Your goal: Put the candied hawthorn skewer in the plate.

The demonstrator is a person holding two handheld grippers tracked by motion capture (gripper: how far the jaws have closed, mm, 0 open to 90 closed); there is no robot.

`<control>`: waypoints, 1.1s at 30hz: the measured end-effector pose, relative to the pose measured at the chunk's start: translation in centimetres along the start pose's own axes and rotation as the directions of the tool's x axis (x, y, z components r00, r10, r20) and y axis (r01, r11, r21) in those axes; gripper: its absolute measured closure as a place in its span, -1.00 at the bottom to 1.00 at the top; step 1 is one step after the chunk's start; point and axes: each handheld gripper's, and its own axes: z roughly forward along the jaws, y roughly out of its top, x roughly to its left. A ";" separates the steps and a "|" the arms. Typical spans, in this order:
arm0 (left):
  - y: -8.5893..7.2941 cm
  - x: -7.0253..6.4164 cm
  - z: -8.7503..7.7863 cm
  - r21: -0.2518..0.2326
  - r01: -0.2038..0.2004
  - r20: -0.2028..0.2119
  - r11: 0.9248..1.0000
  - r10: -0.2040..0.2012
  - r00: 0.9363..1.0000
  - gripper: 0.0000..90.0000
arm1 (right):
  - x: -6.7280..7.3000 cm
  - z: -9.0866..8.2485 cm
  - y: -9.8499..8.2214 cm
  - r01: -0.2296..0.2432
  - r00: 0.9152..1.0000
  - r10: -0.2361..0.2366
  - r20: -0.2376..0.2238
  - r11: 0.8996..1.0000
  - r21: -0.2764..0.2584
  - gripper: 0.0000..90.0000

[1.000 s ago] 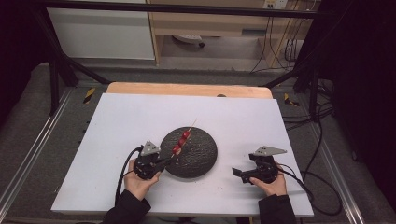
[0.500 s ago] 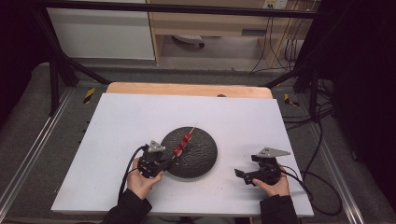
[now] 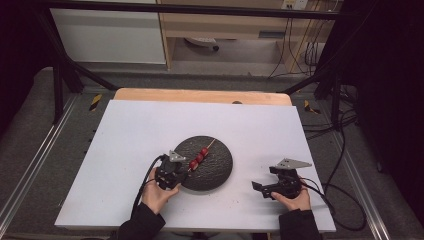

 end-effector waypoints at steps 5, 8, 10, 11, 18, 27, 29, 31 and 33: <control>-0.1 0.1 0.1 -0.008 -0.014 0.000 1.000 0.014 1.000 0.95 | -0.1 -0.1 0.0 0.003 1.000 -0.003 0.004 1.000 -0.002 -0.96; -0.2 0.2 -0.1 -0.028 -0.021 0.012 0.999 0.021 1.000 0.91 | -0.1 -0.1 0.0 0.002 1.000 -0.002 0.005 1.000 -0.003 -0.96; -0.2 0.3 -0.3 -0.049 -0.034 0.013 0.998 0.035 0.999 0.84 | -0.1 -0.1 0.0 0.003 1.000 -0.003 0.004 1.000 -0.002 -0.96; -0.3 0.3 -0.4 -0.058 -0.036 0.021 0.998 0.037 0.999 0.79 | -0.1 0.0 0.0 0.001 1.000 -0.001 0.005 1.000 -0.001 -0.96; -0.6 0.7 -1.4 -0.101 -0.092 0.080 0.991 0.100 0.992 0.24 | -0.1 0.0 0.0 -0.004 1.000 0.004 0.009 1.000 -0.002 -0.98; -1.8 2.2 -2.9 -0.138 -0.135 0.118 0.981 0.151 0.981 -0.45 | -0.1 0.0 0.0 -0.005 1.000 0.005 0.007 1.000 -0.001 -0.99; -2.1 2.7 -3.3 -0.138 -0.136 0.123 0.981 0.153 0.981 -0.56 | 0.0 0.0 0.0 -0.007 1.000 0.007 0.006 1.000 -0.003 -0.99; -2.4 3.2 -3.8 -0.140 -0.131 0.122 0.981 0.148 0.981 -0.65 | 0.0 0.0 -0.1 -0.004 1.000 0.004 0.005 1.000 -0.002 -0.99; -2.8 3.7 -4.2 -0.133 -0.124 0.109 0.983 0.138 0.984 -0.76 | 0.0 0.0 -0.1 -0.006 1.000 0.006 0.005 1.000 -0.002 -0.99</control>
